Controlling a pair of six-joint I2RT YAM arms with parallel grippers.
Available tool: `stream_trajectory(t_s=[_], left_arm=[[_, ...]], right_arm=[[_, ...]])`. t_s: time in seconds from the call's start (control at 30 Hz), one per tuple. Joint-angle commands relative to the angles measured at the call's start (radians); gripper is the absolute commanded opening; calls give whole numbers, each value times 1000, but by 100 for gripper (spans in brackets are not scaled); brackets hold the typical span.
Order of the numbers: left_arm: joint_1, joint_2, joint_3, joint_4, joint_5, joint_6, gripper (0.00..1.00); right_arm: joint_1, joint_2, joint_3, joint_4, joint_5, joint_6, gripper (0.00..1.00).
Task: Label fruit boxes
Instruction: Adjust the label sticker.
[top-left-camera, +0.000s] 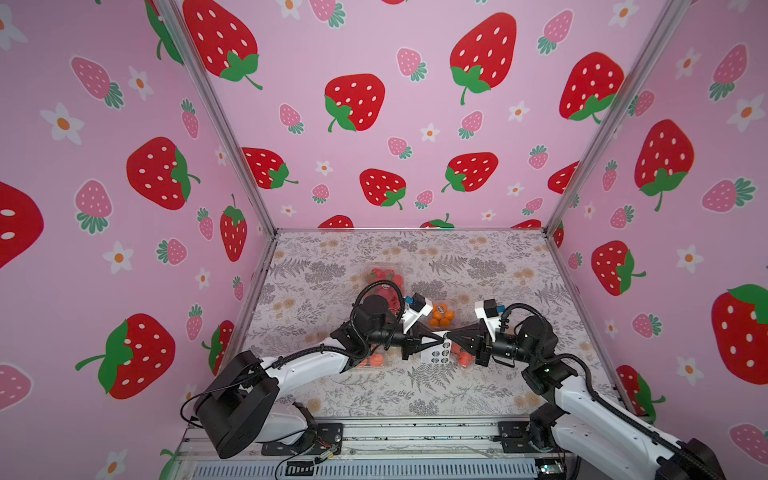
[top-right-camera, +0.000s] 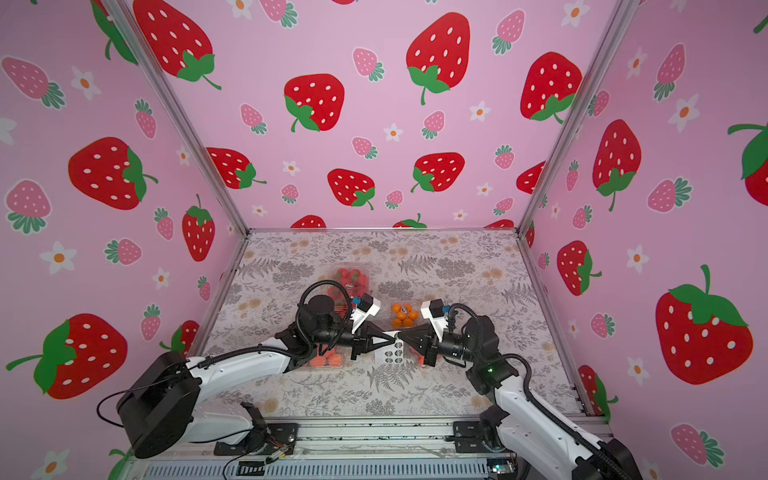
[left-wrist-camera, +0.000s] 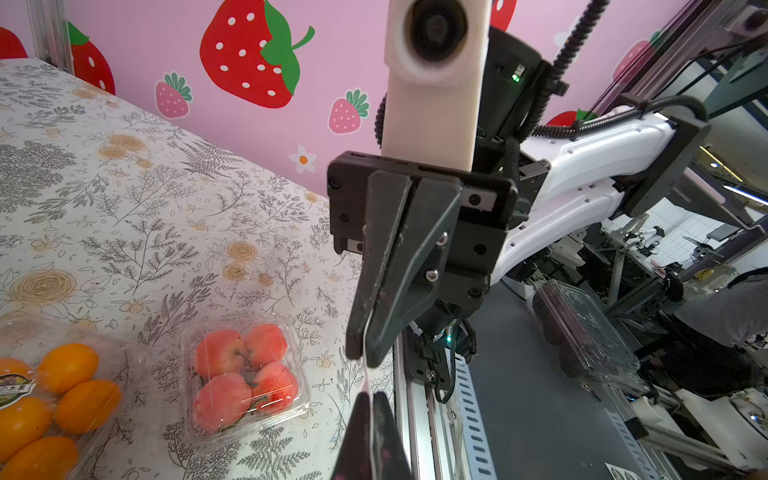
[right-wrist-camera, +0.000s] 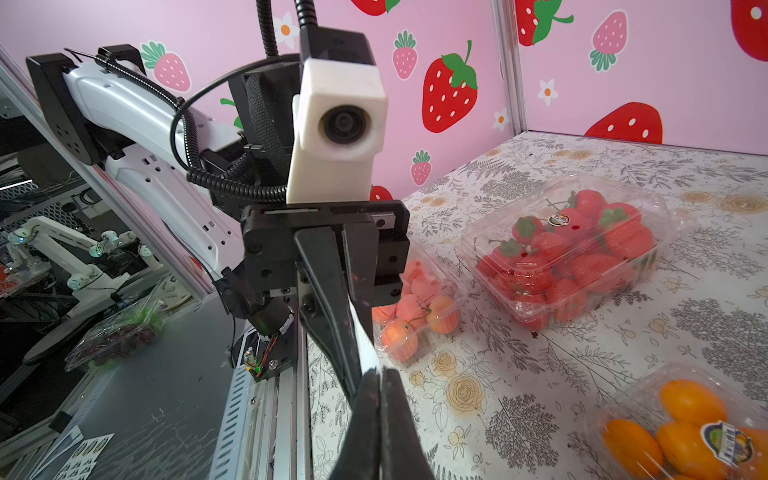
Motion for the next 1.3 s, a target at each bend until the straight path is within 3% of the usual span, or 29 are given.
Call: stream_trajectory(t_s=[0.0,0.07,0.5,0.7,0.83,0.9,1.07,1.13,1.27], left_arm=[[2,-27,-11,54,39,0,7],[2,-34,-15,54,36,1,14],[5,-34,-16,76,2,-23,14],[15,-41,-27,84,-13,-40,19],[18,-38,-26,93,-1,-48,10],[18,-32,-20,91,9,-50,1],[19,-34,-26,114,24,-56,0],[19,-42,-31,118,24,-56,0],[19,-50,-36,120,27,-58,0]], right_arm=[[-5,-3,5,22,13,-14,0],[-5,-2,7,20,10,-14,0],[-5,4,4,23,1,-17,0],[-5,-4,-1,23,6,-18,0],[-5,-6,1,24,4,-16,0],[-5,-3,1,26,1,-14,0],[-5,-1,-2,14,23,-25,0],[-6,-4,-4,5,38,-29,12],[-6,-10,-11,9,24,-18,17]])
